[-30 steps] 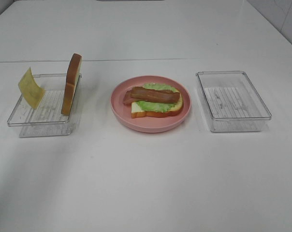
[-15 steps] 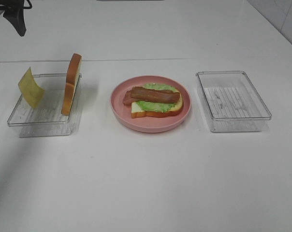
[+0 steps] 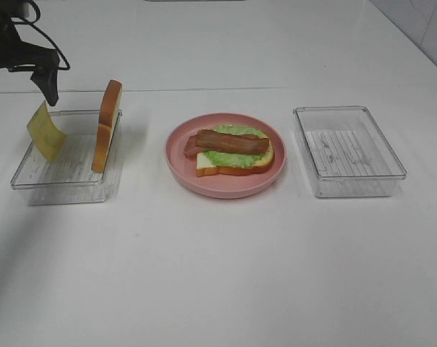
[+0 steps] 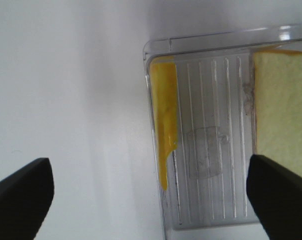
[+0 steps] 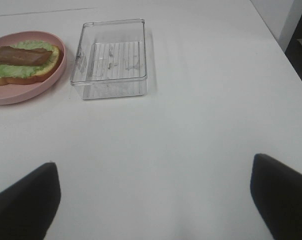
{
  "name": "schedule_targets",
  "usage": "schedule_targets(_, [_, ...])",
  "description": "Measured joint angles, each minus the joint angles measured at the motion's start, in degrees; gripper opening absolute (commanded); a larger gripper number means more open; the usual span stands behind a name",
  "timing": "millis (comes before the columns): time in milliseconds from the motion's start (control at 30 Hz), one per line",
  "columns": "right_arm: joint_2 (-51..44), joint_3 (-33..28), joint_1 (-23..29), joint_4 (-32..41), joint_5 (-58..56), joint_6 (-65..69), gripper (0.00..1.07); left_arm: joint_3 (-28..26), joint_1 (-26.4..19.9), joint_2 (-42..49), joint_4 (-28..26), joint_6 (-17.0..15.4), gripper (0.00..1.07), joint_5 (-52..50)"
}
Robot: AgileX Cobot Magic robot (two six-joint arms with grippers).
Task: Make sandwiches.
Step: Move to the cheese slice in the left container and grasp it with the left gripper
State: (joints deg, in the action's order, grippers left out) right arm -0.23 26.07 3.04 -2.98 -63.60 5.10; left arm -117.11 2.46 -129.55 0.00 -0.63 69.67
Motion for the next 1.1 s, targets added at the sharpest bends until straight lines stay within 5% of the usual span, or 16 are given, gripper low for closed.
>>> schedule_targets(633, [0.00, 0.00, 0.00, 0.00, 0.00, 0.00, 0.96, -0.23, 0.00, -5.73, 0.00, 0.00, 0.95, -0.17])
schedule_targets(833, [0.00, 0.00, 0.00, 0.00, 0.00, 0.00, 0.96, -0.23, 0.00, -6.07, 0.00, 0.00, 0.73, -0.92])
schedule_targets(867, [0.00, 0.00, 0.00, 0.00, 0.00, 0.00, 0.96, -0.23, 0.00, -6.13, 0.00, 0.00, 0.59, -0.92])
schedule_targets(967, [0.00, 0.00, 0.00, 0.00, 0.00, 0.00, 0.96, -0.23, 0.00, -6.13, 0.00, 0.00, 0.45, -1.20])
schedule_targets(1100, [0.00, 0.00, 0.00, 0.00, 0.00, 0.00, 0.96, -0.23, 0.00, -6.13, 0.00, 0.00, 0.42, -2.06])
